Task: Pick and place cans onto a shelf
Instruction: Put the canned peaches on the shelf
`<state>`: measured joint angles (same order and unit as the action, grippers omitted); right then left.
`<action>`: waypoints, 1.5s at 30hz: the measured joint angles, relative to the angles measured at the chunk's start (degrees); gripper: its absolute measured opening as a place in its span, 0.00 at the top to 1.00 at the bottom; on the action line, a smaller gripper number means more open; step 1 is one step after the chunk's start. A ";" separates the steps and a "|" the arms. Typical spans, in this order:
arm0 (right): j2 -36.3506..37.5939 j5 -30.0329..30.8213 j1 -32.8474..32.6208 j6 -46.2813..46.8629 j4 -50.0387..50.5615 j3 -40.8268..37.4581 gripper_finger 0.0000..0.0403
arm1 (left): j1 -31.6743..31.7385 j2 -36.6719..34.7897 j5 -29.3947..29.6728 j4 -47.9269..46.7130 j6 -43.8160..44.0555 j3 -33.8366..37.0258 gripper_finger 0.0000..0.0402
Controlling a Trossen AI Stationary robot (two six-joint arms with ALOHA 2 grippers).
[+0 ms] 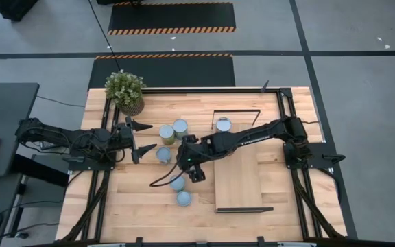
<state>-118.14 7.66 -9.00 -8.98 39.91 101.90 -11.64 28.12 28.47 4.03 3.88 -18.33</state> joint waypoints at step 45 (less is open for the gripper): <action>-2.03 2.45 1.36 6.24 -2.03 -4.17 0.19 | 0.00 -0.02 0.00 -0.20 1.05 0.00 0.03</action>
<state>-120.17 10.11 -7.64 -2.74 37.88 97.74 -11.64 28.10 28.47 3.84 4.93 -18.33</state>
